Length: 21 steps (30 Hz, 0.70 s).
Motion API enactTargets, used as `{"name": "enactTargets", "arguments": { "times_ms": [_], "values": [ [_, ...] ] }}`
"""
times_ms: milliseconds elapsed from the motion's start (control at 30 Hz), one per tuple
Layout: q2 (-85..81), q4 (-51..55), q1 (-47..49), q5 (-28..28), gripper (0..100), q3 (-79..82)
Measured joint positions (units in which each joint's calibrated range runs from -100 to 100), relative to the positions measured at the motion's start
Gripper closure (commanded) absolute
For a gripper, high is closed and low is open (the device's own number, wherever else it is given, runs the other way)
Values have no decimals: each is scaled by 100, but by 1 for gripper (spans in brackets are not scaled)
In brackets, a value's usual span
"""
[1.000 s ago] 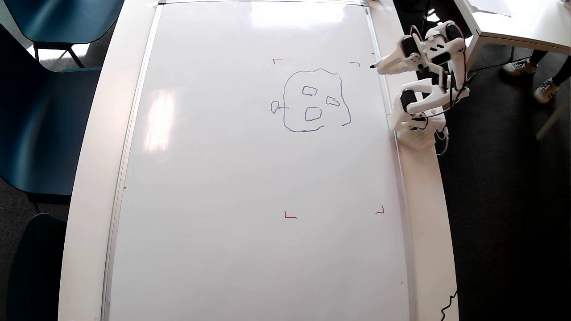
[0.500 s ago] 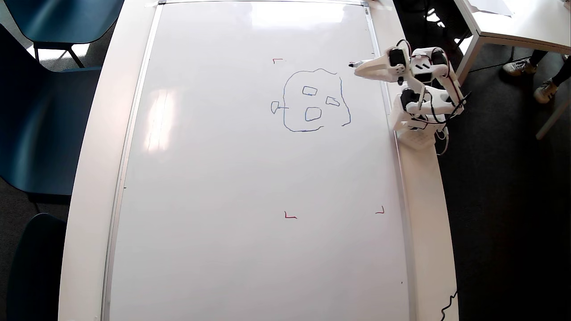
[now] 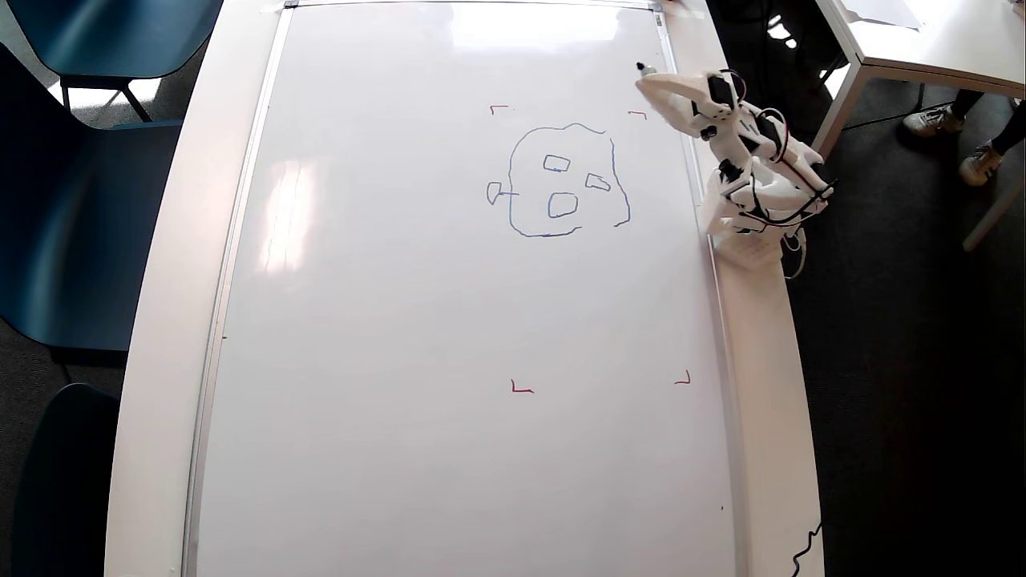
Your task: Draw on a whiteboard a robot head using a pen attached to the gripper
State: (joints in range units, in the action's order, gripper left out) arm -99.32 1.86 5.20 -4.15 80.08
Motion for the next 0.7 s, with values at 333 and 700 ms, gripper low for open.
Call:
{"name": "enactTargets", "arguments": {
  "times_ms": [333, 700],
  "values": [
    [0, -6301, -23, 5, 99, 1599],
    [0, -9755, -30, 5, 98, 1882]
  ]
}}
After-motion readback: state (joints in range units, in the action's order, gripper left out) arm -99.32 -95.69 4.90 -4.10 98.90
